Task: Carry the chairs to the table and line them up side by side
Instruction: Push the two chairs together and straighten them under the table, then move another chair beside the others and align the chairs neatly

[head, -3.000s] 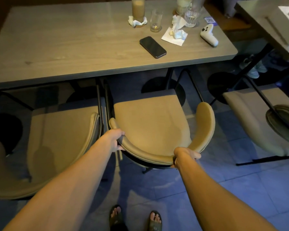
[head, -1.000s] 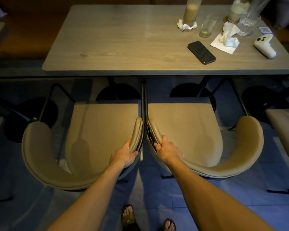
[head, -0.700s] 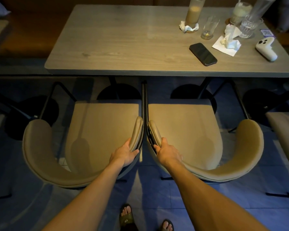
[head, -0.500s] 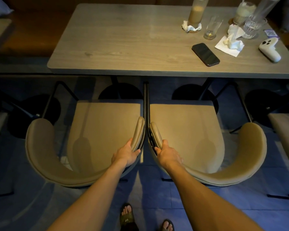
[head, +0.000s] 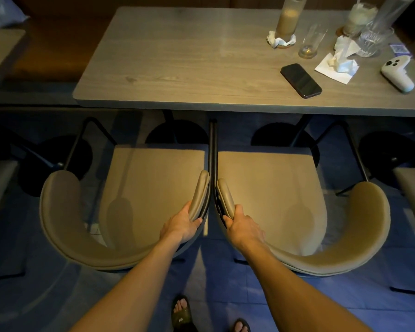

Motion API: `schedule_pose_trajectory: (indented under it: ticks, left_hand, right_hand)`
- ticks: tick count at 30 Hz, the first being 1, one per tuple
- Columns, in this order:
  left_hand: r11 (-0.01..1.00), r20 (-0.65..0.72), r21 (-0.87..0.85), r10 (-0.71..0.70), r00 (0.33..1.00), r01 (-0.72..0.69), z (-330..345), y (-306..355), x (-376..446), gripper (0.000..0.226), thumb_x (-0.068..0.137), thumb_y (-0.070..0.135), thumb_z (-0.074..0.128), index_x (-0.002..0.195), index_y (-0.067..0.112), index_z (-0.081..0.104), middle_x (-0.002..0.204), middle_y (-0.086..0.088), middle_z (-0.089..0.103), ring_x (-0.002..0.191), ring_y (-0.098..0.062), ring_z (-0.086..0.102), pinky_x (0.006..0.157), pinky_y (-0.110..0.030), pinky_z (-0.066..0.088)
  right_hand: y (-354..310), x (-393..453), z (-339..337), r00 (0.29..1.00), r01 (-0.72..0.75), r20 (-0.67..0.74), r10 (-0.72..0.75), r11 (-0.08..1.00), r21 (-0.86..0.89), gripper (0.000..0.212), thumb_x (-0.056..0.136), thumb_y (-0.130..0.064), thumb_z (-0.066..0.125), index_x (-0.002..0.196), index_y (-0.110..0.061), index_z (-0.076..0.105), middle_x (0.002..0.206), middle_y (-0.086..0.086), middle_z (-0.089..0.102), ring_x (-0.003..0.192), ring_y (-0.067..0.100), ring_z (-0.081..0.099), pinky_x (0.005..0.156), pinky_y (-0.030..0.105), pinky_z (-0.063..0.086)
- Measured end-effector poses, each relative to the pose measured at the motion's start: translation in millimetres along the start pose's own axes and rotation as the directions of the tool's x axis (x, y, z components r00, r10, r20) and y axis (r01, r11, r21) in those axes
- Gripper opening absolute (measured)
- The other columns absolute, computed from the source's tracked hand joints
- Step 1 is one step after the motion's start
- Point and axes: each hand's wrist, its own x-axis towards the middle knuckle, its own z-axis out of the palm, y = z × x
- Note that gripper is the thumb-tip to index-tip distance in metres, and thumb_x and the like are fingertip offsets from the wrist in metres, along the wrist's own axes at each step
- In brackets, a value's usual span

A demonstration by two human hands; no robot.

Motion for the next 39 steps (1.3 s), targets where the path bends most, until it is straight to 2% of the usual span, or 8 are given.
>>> schedule_pose_trajectory:
  ticks: [19, 23, 26, 28, 30, 33, 36, 39]
  left_hand:
    - [0.996, 0.027, -0.092, -0.002, 1.000, 0.005, -5.7, 5.6, -9.8, 0.064, 0.090, 0.042, 0.060, 0.147, 0.033, 0.034, 0.133, -0.001, 0.058, 0.119, -0.031, 0.057, 0.101, -0.038, 0.046]
    - [0.980, 0.086, -0.121, -0.146, 0.986, 0.156, -8.5, 14.7, -18.4, 0.077, 0.083, 0.043, 0.069, 0.146, 0.011, 0.039, 0.142, -0.012, 0.051, 0.127, -0.037, 0.051, 0.106, -0.046, 0.043]
    - [0.968, -0.001, -0.163, -0.191, 0.982, 0.189, -11.4, 48.5, -54.8, 0.058, 0.088, 0.037, 0.062, 0.135, 0.004, 0.052, 0.129, -0.018, 0.060, 0.115, -0.038, 0.058, 0.101, -0.044, 0.048]
    - [0.972, -0.105, -0.210, -0.132, 0.986, 0.108, -11.6, 79.0, -84.3, 0.042, 0.090, 0.030, 0.057, 0.121, 0.002, 0.060, 0.120, -0.020, 0.064, 0.111, -0.039, 0.060, 0.098, -0.041, 0.050]
    - [0.963, -0.129, -0.269, -0.039, 0.991, 0.002, -5.3, 114.0, -114.7, 0.021, 0.093, 0.023, 0.054, 0.101, 0.006, 0.065, 0.102, -0.017, 0.066, 0.100, -0.034, 0.064, 0.083, -0.027, 0.052]
    - [0.940, -0.026, -0.337, 0.050, 0.998, -0.056, 21.0, 169.2, -158.8, 0.027, 0.099, 0.014, 0.046, 0.072, 0.015, 0.048, 0.074, -0.006, 0.051, 0.046, -0.005, 0.055, 0.040, -0.012, 0.041]
    - [0.936, 0.079, -0.348, 0.079, 0.994, -0.046, 66.7, 215.3, -195.3, 0.012, 0.102, 0.022, 0.043, 0.093, 0.017, 0.048, 0.101, -0.005, 0.057, 0.062, -0.007, 0.051, 0.083, -0.029, 0.045]
    - [0.939, 0.149, -0.338, 0.122, 0.981, -0.066, 124.5, 261.2, -224.5, 0.022, 0.103, 0.029, 0.041, 0.122, 0.019, 0.047, 0.109, 0.000, 0.058, 0.072, -0.008, 0.053, 0.097, -0.037, 0.037]
  right_hand:
    - [10.0, -17.3, -41.9, 0.982, -0.076, 0.186, 0.033, 0.970, 0.231, 0.054, 0.101, -0.047, 0.036, 0.145, -0.015, 0.037, 0.142, 0.014, 0.051, 0.128, 0.034, 0.050, 0.107, 0.041, 0.040]
    - [25.2, -38.3, -84.8, 0.986, -0.021, 0.162, -0.027, 0.957, 0.288, 0.048, 0.102, -0.039, 0.042, 0.139, -0.009, 0.048, 0.135, 0.012, 0.056, 0.116, 0.027, 0.053, 0.094, 0.031, 0.040]
    - [45.8, -58.6, -116.8, 0.989, 0.000, 0.135, -0.059, 0.918, 0.397, 0.046, 0.102, -0.039, 0.042, 0.135, -0.008, 0.053, 0.112, 0.005, 0.055, 0.098, 0.020, 0.048, 0.071, 0.025, 0.038]
    - [65.0, -77.8, -136.2, 0.991, -0.017, 0.121, -0.048, 0.872, 0.488, 0.042, 0.102, -0.038, 0.041, 0.131, -0.010, 0.054, 0.115, 0.007, 0.059, 0.103, 0.024, 0.055, 0.074, 0.028, 0.040]
    - [89.8, -95.9, -156.8, 0.992, -0.035, 0.123, -0.041, 0.829, 0.558, 0.037, 0.103, -0.039, 0.039, 0.126, -0.014, 0.054, 0.126, 0.012, 0.062, 0.115, 0.028, 0.060, 0.082, 0.034, 0.041]
    - [145.2, -118.9, -184.1, 0.989, -0.053, 0.140, -0.050, 0.762, 0.645, 0.030, 0.104, -0.039, 0.038, 0.124, -0.020, 0.050, 0.128, 0.006, 0.061, 0.111, 0.022, 0.061, 0.089, 0.038, 0.041]
    - [221.9, -138.3, -212.5, 0.996, -0.062, 0.087, 0.002, 0.718, 0.693, 0.027, 0.103, -0.035, 0.039, 0.119, -0.018, 0.054, 0.112, 0.004, 0.060, 0.098, 0.020, 0.060, 0.089, 0.036, 0.045]
    - [305.2, -164.2, -246.4, 0.997, -0.050, -0.004, 0.075, 0.708, 0.705, 0.025, 0.103, -0.028, 0.040, 0.087, -0.016, 0.055, 0.095, 0.008, 0.057, 0.071, 0.018, 0.055, 0.065, 0.028, 0.041]
